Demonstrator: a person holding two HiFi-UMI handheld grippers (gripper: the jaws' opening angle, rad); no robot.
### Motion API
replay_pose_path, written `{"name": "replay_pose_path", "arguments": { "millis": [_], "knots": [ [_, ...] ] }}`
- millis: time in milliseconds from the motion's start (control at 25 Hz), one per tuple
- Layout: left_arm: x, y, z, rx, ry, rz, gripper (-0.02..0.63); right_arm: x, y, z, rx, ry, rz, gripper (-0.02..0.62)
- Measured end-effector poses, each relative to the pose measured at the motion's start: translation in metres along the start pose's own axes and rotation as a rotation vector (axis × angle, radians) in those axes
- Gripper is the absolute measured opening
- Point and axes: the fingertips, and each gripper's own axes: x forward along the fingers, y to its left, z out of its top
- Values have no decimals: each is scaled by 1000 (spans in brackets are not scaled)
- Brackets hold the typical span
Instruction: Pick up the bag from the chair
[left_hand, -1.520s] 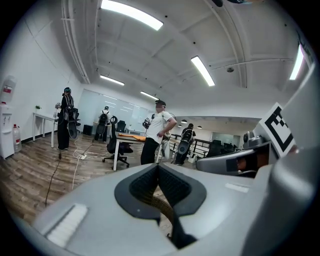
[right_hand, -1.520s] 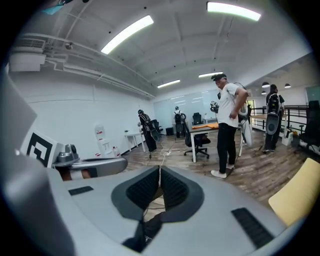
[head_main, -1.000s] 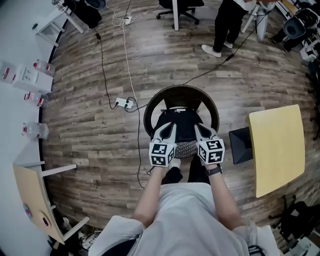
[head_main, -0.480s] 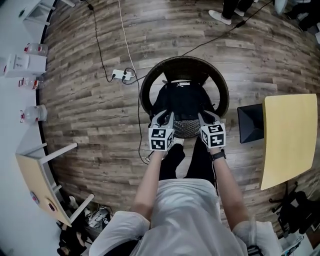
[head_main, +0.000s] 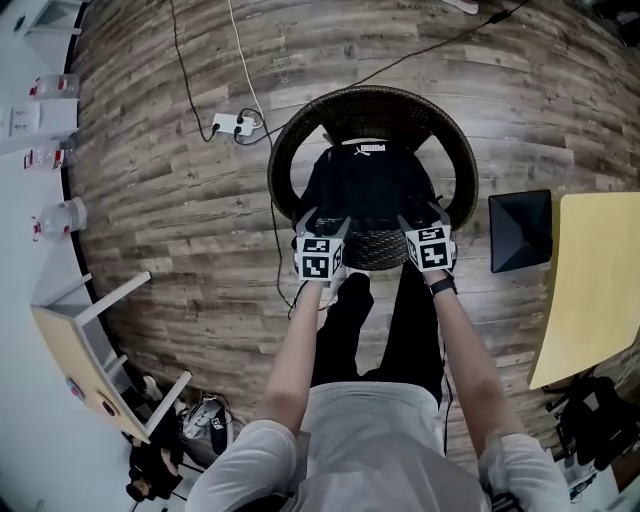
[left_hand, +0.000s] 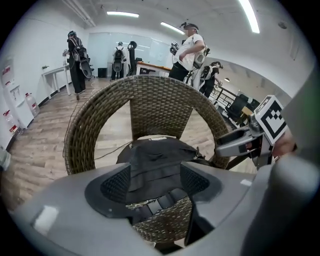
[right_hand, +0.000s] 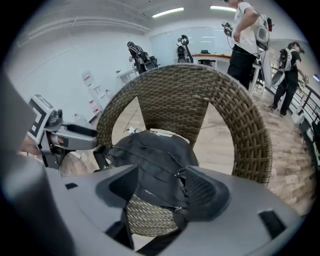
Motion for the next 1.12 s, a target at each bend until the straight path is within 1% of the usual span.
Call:
{"name": "replay_pose_path", "arguments": {
  "millis": [120,280,480,560,640,680,720,760,840,880,960,1120],
  "knots": [
    [24,20,-20,-8,48,33,296,30,-19,-20,10,45,-24,267],
    [48,46,-25,-20,64,86,296,57,-41,-34,-16,98,-53,267],
    [79,54,-37,-9,109,75,296,87,-54,-48,-33,136,-32,273],
    [91,59,-39,-36,91,79,296,102,-58,-51,-23,147,-33,273],
    [97,65,-43,-59,75,103,293,111,-59,-58,-20,164,-40,273],
    [98,69,-46,-64,80,120,277,114,-59,-61,-23,174,-39,273],
    [99,72,-49,-66,93,136,207,116,-58,-63,-28,184,-32,247],
    [99,74,-50,-68,110,145,171,118,-56,-64,-31,191,-17,181],
    [97,71,-52,-63,143,140,113,115,-52,-63,-34,193,8,123],
    [96,68,-50,-58,151,133,98,112,-52,-60,-37,189,11,95],
    [93,58,-42,-55,153,120,77,104,-54,-51,-42,178,0,63],
    [65,40,-42,-63,162,122,69,72,-42,-48,-21,185,-16,44]
  ]
}}
